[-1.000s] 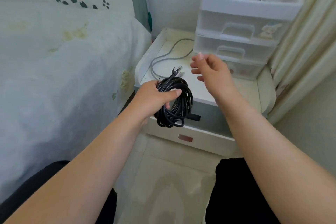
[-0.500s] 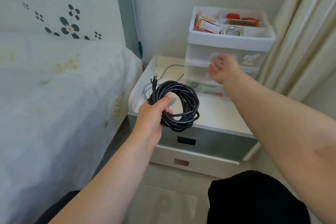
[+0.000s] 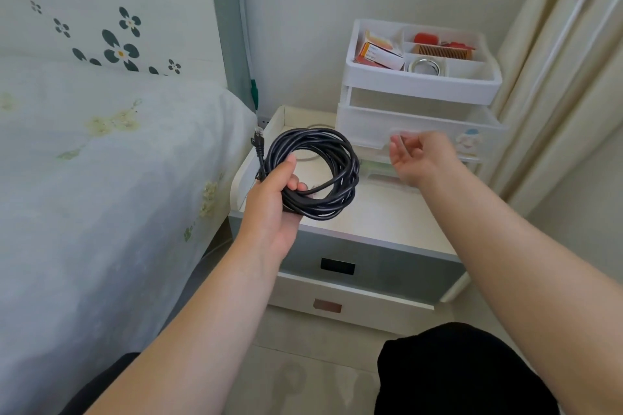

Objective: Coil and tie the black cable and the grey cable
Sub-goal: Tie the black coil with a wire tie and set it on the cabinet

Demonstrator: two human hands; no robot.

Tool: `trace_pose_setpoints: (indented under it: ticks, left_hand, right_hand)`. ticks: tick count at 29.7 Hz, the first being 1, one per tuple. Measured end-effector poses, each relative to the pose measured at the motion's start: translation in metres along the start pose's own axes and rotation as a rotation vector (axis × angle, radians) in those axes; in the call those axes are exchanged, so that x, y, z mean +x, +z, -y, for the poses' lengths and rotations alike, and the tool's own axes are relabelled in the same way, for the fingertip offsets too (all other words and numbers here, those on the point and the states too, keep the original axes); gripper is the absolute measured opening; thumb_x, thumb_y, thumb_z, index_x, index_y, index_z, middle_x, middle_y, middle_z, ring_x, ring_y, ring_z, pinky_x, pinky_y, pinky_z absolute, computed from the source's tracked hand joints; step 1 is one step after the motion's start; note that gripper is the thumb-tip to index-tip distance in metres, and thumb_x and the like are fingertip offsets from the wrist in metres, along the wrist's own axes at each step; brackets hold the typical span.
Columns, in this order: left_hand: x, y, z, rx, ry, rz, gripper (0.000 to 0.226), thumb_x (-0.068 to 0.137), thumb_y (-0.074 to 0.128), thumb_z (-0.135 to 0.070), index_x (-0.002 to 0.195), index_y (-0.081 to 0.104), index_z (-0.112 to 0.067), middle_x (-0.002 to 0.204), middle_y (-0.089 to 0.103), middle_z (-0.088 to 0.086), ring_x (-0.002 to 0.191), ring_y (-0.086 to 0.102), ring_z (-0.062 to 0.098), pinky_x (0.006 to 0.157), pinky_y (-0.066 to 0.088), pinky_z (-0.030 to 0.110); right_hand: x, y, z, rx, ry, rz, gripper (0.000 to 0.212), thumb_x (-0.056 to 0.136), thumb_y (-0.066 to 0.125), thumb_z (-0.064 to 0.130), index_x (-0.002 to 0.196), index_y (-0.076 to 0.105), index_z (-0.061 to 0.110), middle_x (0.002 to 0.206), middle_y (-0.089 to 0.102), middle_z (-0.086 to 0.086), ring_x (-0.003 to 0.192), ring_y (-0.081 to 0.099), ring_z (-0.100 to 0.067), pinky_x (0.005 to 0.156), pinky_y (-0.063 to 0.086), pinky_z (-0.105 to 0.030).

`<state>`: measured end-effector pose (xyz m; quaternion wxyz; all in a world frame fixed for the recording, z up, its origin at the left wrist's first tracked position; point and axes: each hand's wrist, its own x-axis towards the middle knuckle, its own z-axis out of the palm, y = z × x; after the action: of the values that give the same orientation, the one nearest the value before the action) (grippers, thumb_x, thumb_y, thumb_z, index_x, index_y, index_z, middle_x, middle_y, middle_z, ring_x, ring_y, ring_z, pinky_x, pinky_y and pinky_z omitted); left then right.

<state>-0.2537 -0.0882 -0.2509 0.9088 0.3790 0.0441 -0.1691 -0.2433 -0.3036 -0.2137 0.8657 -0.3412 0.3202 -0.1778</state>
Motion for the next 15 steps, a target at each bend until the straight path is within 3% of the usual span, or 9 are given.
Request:
trace_pose_setpoints:
  ticks: [4,6,7,9,11,13,15]
  left_hand:
    - [-0.004,0.006,-0.002,-0.141,-0.043,0.007,0.014,0.092,0.060,-0.014,0.078,0.060,-0.014,0.048,0.043,-0.005,0.046,0.045,0.008,0.047,0.048,0.019]
    - [-0.005,0.007,-0.003,-0.180,-0.079,0.008,0.017,0.092,0.061,-0.015,0.076,0.058,-0.013,0.047,0.043,-0.005,0.042,0.046,0.007,0.046,0.049,0.019]
    - [-0.005,0.008,-0.003,-0.187,-0.101,0.009,0.019,0.091,0.062,-0.016,0.074,0.056,-0.013,0.047,0.043,-0.005,0.041,0.047,0.007,0.047,0.050,0.019]
    - [-0.006,0.007,-0.003,-0.211,-0.147,0.005,0.021,0.089,0.064,-0.017,0.072,0.054,-0.012,0.048,0.043,-0.006,0.039,0.048,0.006,0.050,0.052,0.020]
    - [-0.006,0.007,-0.003,-0.242,-0.178,-0.011,0.020,0.088,0.066,-0.016,0.072,0.055,-0.011,0.050,0.043,-0.005,0.039,0.048,0.006,0.051,0.053,0.022]
    - [-0.005,0.007,-0.003,-0.250,-0.199,-0.031,0.018,0.089,0.066,-0.016,0.074,0.056,-0.011,0.050,0.043,-0.005,0.038,0.048,0.006,0.050,0.054,0.023]
    - [-0.004,0.006,-0.003,-0.246,-0.226,-0.036,0.015,0.089,0.066,-0.018,0.078,0.057,-0.011,0.050,0.044,-0.006,0.039,0.049,0.005,0.051,0.054,0.024]
  right_hand:
    - [-0.019,-0.020,-0.004,0.009,0.004,0.059,0.024,0.088,0.033,-0.008,0.094,0.056,-0.003,0.096,0.063,-0.012,0.085,0.065,-0.017,0.071,0.054,-0.022]
    - [-0.029,-0.027,-0.014,-0.206,-0.053,0.127,0.029,0.091,0.039,-0.006,0.118,0.048,-0.001,0.106,0.064,-0.010,0.090,0.066,-0.020,0.071,0.055,-0.026]
    - [-0.035,-0.031,-0.021,-0.436,-0.131,0.165,0.040,0.091,0.046,-0.004,0.130,0.040,0.003,0.113,0.062,-0.008,0.092,0.066,-0.020,0.073,0.056,-0.028]
    - [-0.044,-0.039,-0.037,-0.967,-0.368,0.248,0.072,0.088,0.062,0.006,0.146,0.019,0.015,0.129,0.050,0.001,0.097,0.062,-0.018,0.076,0.053,-0.029]
    - [-0.052,-0.046,-0.048,-1.313,-0.654,0.342,0.098,0.081,0.073,0.022,0.149,0.003,0.029,0.140,0.036,0.007,0.107,0.057,-0.015,0.082,0.049,-0.030]
    - [-0.056,-0.053,-0.050,-1.549,-1.028,0.446,0.106,0.076,0.077,0.031,0.148,-0.001,0.035,0.152,0.022,0.001,0.126,0.045,-0.019,0.092,0.047,-0.035]
    - [-0.053,-0.053,-0.047,-1.693,-1.421,0.570,0.098,0.076,0.076,0.032,0.147,0.009,0.029,0.155,0.019,-0.008,0.134,0.035,-0.024,0.097,0.043,-0.036]
